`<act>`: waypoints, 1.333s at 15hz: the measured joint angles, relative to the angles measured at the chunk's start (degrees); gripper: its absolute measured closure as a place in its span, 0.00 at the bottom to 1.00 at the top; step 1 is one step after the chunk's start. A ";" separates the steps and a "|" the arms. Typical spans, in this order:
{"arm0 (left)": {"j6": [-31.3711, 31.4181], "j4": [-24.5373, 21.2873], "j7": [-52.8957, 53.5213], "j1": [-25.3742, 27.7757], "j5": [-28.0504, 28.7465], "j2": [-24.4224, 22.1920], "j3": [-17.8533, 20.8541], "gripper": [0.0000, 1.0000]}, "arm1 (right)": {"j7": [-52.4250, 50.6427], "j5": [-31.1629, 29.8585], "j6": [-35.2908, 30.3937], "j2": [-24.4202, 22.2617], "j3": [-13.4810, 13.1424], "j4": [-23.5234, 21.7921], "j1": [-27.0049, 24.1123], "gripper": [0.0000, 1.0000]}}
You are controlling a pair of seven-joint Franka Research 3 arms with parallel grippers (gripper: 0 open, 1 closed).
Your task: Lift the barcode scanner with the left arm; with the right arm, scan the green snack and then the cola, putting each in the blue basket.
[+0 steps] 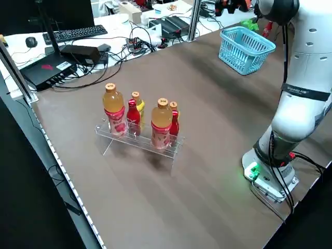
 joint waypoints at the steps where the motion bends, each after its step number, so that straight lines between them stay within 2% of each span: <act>1: -0.13 0.00 0.00 0.28 0.93 -0.10 0.05 0.94 | 0.00 -1.18 0.41 1.16 0.00 0.01 0.40 0.98; 6: -0.26 -0.29 0.00 0.21 2.19 -0.10 0.08 0.94 | -0.04 -4.66 6.93 7.11 0.00 0.03 1.94 0.97; 7: -0.27 -0.32 0.00 0.18 2.20 -0.10 0.08 0.94 | -0.04 -4.73 7.28 7.56 0.01 0.05 2.17 0.93; 10: -0.27 -0.36 0.00 0.18 2.20 -0.10 0.08 0.94 | -0.03 -4.79 7.35 7.53 -0.15 0.55 2.24 0.68; 14: -0.28 -0.41 0.00 0.18 2.20 -0.10 0.08 0.94 | -0.02 -4.81 6.82 6.46 -0.93 1.27 2.06 0.62; 15: -0.28 -0.42 0.00 0.18 2.20 -0.10 0.08 0.94 | -0.01 -5.03 6.31 5.95 -1.42 1.30 1.86 0.57; 17: -0.30 -0.46 0.01 0.17 2.20 -0.09 0.08 0.94 | 0.00 -8.03 -0.15 4.22 -4.12 1.77 1.11 0.56; 20: -0.30 -0.60 0.03 0.11 2.20 0.24 0.07 0.94 | -0.16 -16.73 -9.45 0.19 -10.27 2.25 -0.56 0.56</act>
